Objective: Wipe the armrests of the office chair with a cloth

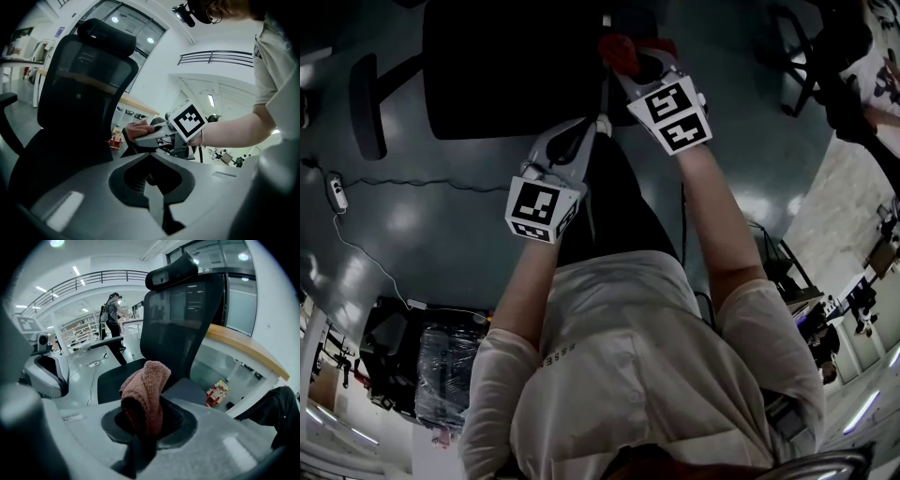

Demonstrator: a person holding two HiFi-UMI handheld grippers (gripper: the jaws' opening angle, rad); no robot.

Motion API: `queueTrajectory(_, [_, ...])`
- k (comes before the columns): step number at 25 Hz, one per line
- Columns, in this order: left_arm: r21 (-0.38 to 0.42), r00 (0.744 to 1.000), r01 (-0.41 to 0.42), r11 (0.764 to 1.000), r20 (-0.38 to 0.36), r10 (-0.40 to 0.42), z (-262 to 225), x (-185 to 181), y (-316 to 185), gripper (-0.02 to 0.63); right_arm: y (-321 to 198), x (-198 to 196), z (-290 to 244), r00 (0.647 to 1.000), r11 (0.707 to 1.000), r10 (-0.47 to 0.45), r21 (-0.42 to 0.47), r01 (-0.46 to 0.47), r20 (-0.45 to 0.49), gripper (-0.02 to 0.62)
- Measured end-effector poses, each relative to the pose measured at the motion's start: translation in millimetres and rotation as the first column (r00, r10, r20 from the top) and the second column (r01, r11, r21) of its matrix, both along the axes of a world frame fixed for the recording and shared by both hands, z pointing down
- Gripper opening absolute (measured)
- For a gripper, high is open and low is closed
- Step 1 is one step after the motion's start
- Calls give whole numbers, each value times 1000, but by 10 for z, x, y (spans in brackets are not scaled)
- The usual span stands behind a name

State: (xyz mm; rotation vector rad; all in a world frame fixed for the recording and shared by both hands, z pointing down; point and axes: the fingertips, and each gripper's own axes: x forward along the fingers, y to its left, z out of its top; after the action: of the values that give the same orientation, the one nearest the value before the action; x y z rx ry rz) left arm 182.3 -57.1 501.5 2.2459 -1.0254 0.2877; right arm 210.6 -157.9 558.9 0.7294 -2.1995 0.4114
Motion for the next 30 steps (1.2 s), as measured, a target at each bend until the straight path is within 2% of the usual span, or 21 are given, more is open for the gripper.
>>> queueTrajectory(7, [3, 996, -84, 996, -15, 84, -11, 24, 439, 17, 560, 7, -11, 998, 998, 63, -9, -63, 15, 53])
queueTrajectory(15, [33, 997, -81, 996, -13, 82, -101, -301, 754, 17, 1180, -56, -36, 989, 990, 140, -23, -139, 39, 53])
queueTrajectory(19, [48, 995, -98, 994, -10, 98, -135, -429, 853, 17, 1570, -53, 41, 984, 976, 179, -127, -175, 25, 52])
queueTrajectory(21, [51, 994, -105, 993, -10, 106, -141, -444, 890, 17, 1717, 14, 50, 974, 964, 224, -152, -218, 25, 52])
queueTrajectory(25, [51, 993, -115, 992, -7, 116, -144, -423, 877, 17, 1739, 252, -76, 947, 942, 317, -130, -309, 47, 52])
queueTrajectory(30, [45, 993, -114, 992, 0, 115, -160, -200, 683, 17, 1382, 735, -197, 937, 935, 349, -87, -345, 30, 52])
